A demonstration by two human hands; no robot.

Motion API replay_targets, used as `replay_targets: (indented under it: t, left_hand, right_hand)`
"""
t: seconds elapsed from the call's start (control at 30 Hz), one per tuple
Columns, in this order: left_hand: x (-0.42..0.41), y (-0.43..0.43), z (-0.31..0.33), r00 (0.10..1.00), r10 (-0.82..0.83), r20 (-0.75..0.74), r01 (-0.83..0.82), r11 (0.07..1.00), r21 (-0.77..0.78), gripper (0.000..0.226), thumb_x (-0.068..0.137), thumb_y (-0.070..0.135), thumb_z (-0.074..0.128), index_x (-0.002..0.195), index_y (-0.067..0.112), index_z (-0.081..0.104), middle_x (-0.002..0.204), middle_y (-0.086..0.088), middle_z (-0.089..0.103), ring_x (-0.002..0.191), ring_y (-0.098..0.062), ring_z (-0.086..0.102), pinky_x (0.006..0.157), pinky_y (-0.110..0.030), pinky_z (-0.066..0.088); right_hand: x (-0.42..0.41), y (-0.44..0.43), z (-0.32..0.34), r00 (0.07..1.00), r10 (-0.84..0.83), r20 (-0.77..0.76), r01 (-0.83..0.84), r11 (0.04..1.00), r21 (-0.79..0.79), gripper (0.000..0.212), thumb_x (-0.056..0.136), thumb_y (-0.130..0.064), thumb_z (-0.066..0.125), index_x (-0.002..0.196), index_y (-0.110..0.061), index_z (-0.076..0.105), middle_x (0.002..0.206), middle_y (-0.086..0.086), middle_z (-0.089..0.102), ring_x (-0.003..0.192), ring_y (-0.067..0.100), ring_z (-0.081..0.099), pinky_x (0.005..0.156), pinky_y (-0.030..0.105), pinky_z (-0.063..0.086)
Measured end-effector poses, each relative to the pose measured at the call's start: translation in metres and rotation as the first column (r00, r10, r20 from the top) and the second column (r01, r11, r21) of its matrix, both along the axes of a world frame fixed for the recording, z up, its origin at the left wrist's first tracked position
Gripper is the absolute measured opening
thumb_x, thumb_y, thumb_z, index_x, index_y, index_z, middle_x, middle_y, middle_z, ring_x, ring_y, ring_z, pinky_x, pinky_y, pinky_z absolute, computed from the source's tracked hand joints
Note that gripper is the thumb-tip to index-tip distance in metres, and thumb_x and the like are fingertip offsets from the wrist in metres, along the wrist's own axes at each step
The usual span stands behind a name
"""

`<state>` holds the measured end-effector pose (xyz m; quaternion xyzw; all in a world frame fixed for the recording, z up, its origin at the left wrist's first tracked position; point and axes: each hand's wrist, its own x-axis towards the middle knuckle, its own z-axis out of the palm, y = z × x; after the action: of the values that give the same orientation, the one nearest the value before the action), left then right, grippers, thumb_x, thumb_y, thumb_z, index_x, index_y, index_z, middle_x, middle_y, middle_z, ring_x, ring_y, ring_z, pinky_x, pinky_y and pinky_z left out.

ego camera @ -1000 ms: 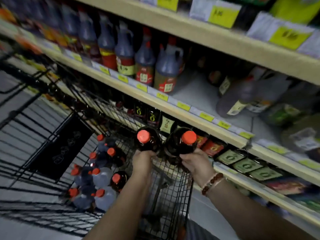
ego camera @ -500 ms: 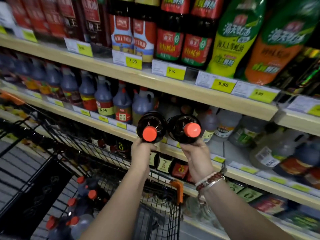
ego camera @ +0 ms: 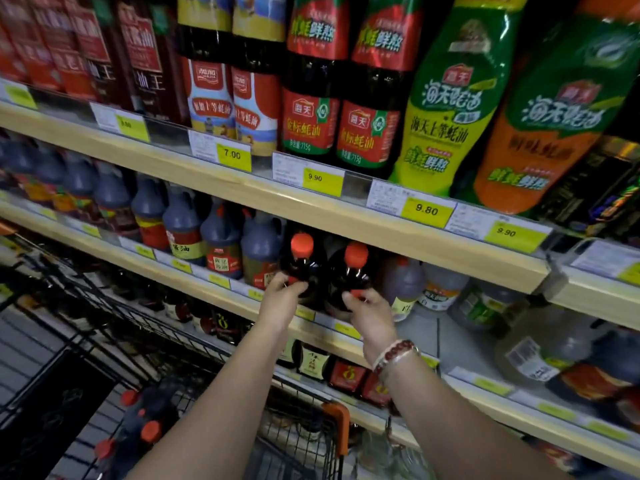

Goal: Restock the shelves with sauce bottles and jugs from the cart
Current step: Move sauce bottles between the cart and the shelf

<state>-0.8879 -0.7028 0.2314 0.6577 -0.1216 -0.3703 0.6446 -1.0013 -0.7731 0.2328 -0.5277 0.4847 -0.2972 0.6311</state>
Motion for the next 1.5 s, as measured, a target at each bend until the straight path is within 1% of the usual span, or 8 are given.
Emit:
replay_targets:
  t: [0.13,0.47,0.53,0.63,0.87,1.2,1.37,1.5]
  left_hand:
    - [0.009,-0.02,0.015,0.963,-0.241,0.121,0.209,0.951,0.229,0.032,0.094,0.037,0.05,0.121,0.019,0.051,0.108,0.002,0.053,0.115,-0.023,0.049,0.092,-0.034,0.04]
    - [0.012,-0.015,-0.015,0.952,-0.18,0.247,0.147,0.978,0.148,0.062,0.088,0.004,0.058,0.14,0.017,0.026,0.129,-0.011,0.053,0.103,-0.021,0.051,0.087,-0.029,0.039]
    - [0.008,-0.006,-0.035,0.911,-0.254,0.324,0.175,0.952,0.253,0.071,0.089,0.007,0.055,0.147,0.021,0.016,0.143,-0.01,0.043,0.118,-0.026,0.051,0.094,-0.033,0.041]
    - [0.006,0.003,-0.057,0.702,-0.485,0.522,0.18,0.83,0.528,0.077,0.092,0.014,0.049,0.151,0.024,0.002,0.158,-0.004,0.016,0.144,-0.028,0.021,0.114,-0.045,0.027]
    - [0.009,0.014,-0.078,0.218,-0.734,0.643,0.015,0.662,0.75,0.062,0.099,0.046,0.022,0.151,0.025,-0.004,0.158,-0.008,-0.015,0.145,-0.024,-0.021,0.117,-0.048,-0.011]
    - [0.022,-0.03,-0.08,0.186,-0.786,0.59,-0.007,0.599,0.8,0.06,0.096,0.054,0.006,0.15,0.03,-0.006,0.157,-0.02,-0.011,0.148,-0.028,0.0,0.121,-0.039,-0.004]
    - [0.033,-0.058,-0.077,0.193,-0.813,0.549,0.008,0.561,0.828,0.058,0.098,0.051,0.014,0.149,0.034,-0.007,0.156,-0.02,-0.018,0.147,-0.029,0.001,0.12,-0.038,0.003]
    - [0.037,-0.071,-0.082,0.196,-0.835,0.514,0.014,0.527,0.85,0.068,0.096,0.043,0.029,0.148,0.034,-0.014,0.152,-0.02,-0.028,0.147,-0.028,-0.003,0.121,-0.037,0.005]
  right_hand:
    - [0.021,-0.022,0.002,0.984,0.038,-0.172,-0.049,0.997,-0.06,0.023,0.093,-0.022,0.049,0.112,-0.009,0.05,0.107,0.013,0.057,0.098,0.026,0.052,0.088,0.034,0.041]
    - [0.007,0.01,-0.03,0.937,-0.05,-0.346,-0.053,0.958,-0.282,0.038,0.084,-0.003,0.05,0.12,-0.011,0.045,0.117,0.008,0.039,0.092,0.02,0.041,0.075,0.025,0.032]
    - [0.005,0.017,-0.043,0.866,0.011,-0.5,-0.203,0.921,-0.331,0.04,0.082,-0.005,0.049,0.121,-0.016,0.05,0.125,0.013,0.045,0.113,0.03,0.045,0.09,0.032,0.037]
    - [0.01,0.02,-0.052,0.677,0.077,-0.732,-0.409,0.866,-0.288,0.055,0.084,-0.02,0.049,0.137,-0.03,0.037,0.15,0.008,0.03,0.145,0.025,0.012,0.116,0.044,0.013]
    - [0.015,0.017,-0.064,0.509,0.131,-0.851,-0.521,0.834,-0.183,0.065,0.088,-0.029,0.041,0.145,-0.044,0.013,0.157,0.013,-0.011,0.144,0.023,-0.02,0.116,0.049,-0.009]
    - [0.03,-0.018,-0.075,0.453,0.072,-0.888,-0.558,0.8,-0.22,0.063,0.09,-0.028,0.036,0.145,-0.043,0.011,0.158,0.016,-0.004,0.146,0.028,-0.002,0.118,0.041,0.002]
    - [0.05,-0.037,-0.092,0.357,0.106,-0.928,-0.678,0.713,-0.179,0.055,0.089,-0.021,0.026,0.144,-0.028,0.026,0.159,-0.009,-0.002,0.144,0.036,-0.015,0.114,0.047,0.011]
    - [0.056,-0.049,-0.096,0.409,0.096,-0.908,-0.587,0.789,-0.181,0.065,0.084,-0.033,0.026,0.146,-0.04,0.008,0.159,0.007,-0.009,0.146,0.03,-0.004,0.115,0.042,0.01]
